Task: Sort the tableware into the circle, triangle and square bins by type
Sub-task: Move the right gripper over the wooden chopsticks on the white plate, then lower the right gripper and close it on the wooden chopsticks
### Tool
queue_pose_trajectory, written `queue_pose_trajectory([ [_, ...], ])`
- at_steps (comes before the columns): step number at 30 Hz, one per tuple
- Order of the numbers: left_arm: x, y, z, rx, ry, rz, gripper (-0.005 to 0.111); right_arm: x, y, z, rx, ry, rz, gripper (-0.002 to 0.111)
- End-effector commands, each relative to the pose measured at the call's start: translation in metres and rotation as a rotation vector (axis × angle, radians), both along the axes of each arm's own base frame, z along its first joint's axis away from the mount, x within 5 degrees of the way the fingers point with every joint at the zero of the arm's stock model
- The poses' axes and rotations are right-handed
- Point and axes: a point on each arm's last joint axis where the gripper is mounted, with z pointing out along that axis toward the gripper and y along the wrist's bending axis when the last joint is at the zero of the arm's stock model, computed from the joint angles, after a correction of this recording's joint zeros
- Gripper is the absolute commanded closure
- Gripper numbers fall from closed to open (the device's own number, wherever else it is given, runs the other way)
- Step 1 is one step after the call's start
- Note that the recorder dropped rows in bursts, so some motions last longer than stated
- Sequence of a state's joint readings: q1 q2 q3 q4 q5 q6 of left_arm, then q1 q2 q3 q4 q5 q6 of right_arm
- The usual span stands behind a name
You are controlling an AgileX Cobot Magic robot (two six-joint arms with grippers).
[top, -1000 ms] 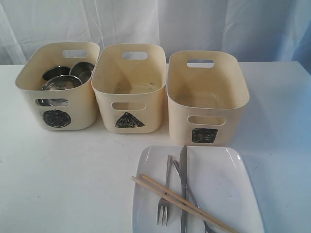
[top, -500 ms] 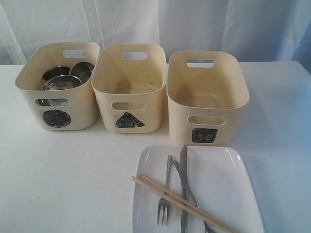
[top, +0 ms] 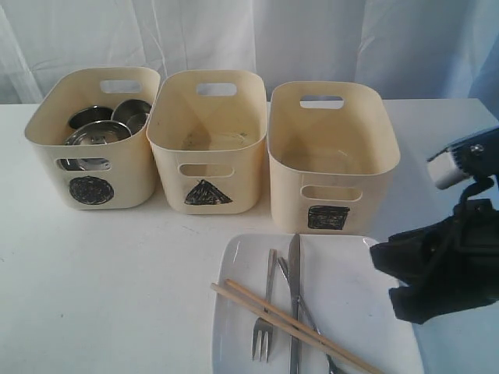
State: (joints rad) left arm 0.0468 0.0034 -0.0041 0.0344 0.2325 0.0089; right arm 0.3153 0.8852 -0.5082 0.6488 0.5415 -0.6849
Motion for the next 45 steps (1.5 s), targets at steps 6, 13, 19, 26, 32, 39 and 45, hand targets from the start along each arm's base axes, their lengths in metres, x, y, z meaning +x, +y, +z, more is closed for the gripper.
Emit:
queue_pose_trajectory([
  [6, 0.000, 0.000, -0.001, 0.001, -0.001, -0.004, 0.107, 0.010, 0.017, -0.011, -0.004, -0.005, 0.216, 0.038],
  [13, 0.000, 0.000, -0.001, 0.001, -0.001, -0.004, 0.107, 0.009, 0.036, -0.027, -0.048, 0.001, 0.360, 0.038],
  [19, 0.000, 0.000, -0.001, 0.001, -0.001, -0.004, 0.107, 0.018, 0.049, -0.046, -0.106, 0.029, 0.364, 0.038],
  [26, 0.000, 0.000, -0.001, 0.001, -0.001, -0.004, 0.107, 0.021, 0.061, -0.060, -0.191, -0.006, 0.431, 0.038],
  [32, 0.000, 0.000, -0.001, 0.001, -0.001, -0.004, 0.107, 0.024, 0.067, -0.071, -0.241, -0.013, 0.453, 0.044],
  [39, 0.000, 0.000, -0.001, 0.001, -0.001, -0.004, 0.107, 0.027, 0.074, -0.086, -0.306, -0.012, 0.487, 0.045],
  [45, 0.000, 0.000, -0.001, 0.001, -0.001, -0.004, 0.107, 0.034, 0.080, -0.094, -0.326, 0.008, 0.495, 0.045],
])
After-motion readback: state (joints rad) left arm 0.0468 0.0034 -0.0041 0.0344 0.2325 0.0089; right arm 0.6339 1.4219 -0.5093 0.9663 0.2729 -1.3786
